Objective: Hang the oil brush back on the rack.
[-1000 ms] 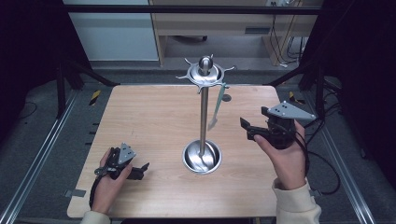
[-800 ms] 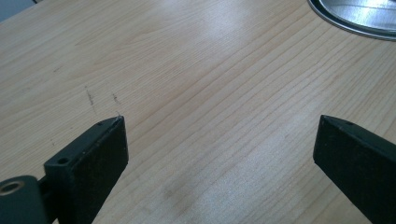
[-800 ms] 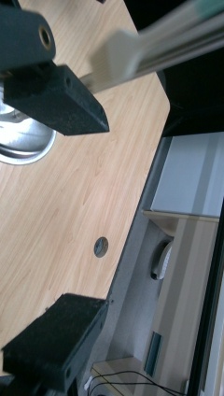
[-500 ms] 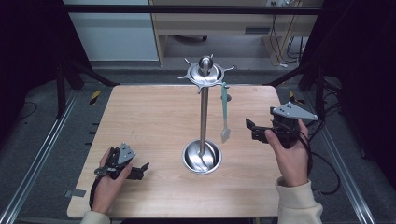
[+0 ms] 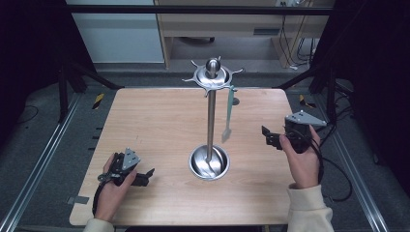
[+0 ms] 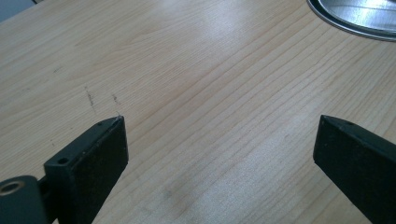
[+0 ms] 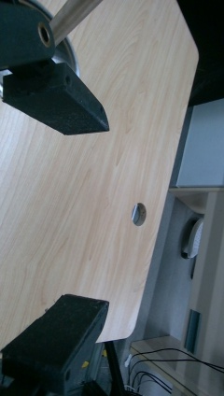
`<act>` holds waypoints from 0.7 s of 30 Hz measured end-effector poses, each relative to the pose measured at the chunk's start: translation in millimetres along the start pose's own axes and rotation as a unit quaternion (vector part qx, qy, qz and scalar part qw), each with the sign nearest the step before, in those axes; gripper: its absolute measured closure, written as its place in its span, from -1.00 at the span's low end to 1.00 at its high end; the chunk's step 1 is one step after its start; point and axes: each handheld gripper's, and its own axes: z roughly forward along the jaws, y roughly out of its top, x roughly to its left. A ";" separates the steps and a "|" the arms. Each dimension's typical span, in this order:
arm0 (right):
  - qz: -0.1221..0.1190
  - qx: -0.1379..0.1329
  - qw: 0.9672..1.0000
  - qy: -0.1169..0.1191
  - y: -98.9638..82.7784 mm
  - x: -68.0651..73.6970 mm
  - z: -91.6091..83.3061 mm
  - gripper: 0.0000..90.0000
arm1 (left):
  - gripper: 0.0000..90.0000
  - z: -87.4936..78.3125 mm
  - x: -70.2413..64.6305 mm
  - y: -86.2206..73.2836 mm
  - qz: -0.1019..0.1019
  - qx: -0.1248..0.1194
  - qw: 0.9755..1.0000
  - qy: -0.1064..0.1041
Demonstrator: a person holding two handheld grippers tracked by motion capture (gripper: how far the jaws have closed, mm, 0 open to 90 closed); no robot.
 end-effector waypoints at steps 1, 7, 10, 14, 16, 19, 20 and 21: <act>0.000 0.001 1.000 -0.001 -1.4 -0.8 1.4 -0.72 | -0.94 0.0 0.0 0.0 0.000 0.000 1.000 0.000; 0.006 0.019 1.000 -0.005 -13.2 -6.0 12.7 -0.72 | -0.94 0.1 0.0 0.1 0.002 0.001 1.000 -0.001; 0.014 0.026 1.000 -0.001 -19.4 -7.4 18.8 -0.72 | -0.94 0.3 0.0 0.0 0.002 0.001 1.000 -0.001; 0.014 0.035 0.999 0.001 -26.6 -6.8 26.8 -0.72 | -0.94 0.3 -0.1 0.0 0.002 0.001 1.000 -0.001; 0.013 0.039 0.999 -0.001 -29.2 -6.6 29.7 -0.72 | -0.94 0.3 -0.1 0.0 0.002 0.001 1.000 -0.001; 0.013 0.046 0.999 0.000 -33.6 -6.6 34.1 -0.72 | -0.94 0.2 -0.1 0.1 0.003 0.002 1.000 -0.002; 0.012 0.047 0.999 -0.001 -34.5 -6.8 34.7 -0.72 | -0.94 0.3 0.0 0.1 0.003 0.002 1.000 -0.003; 0.012 0.048 0.999 -0.001 -35.7 -7.4 35.7 -0.73 | -0.94 0.3 -0.1 0.1 0.003 0.003 1.000 -0.003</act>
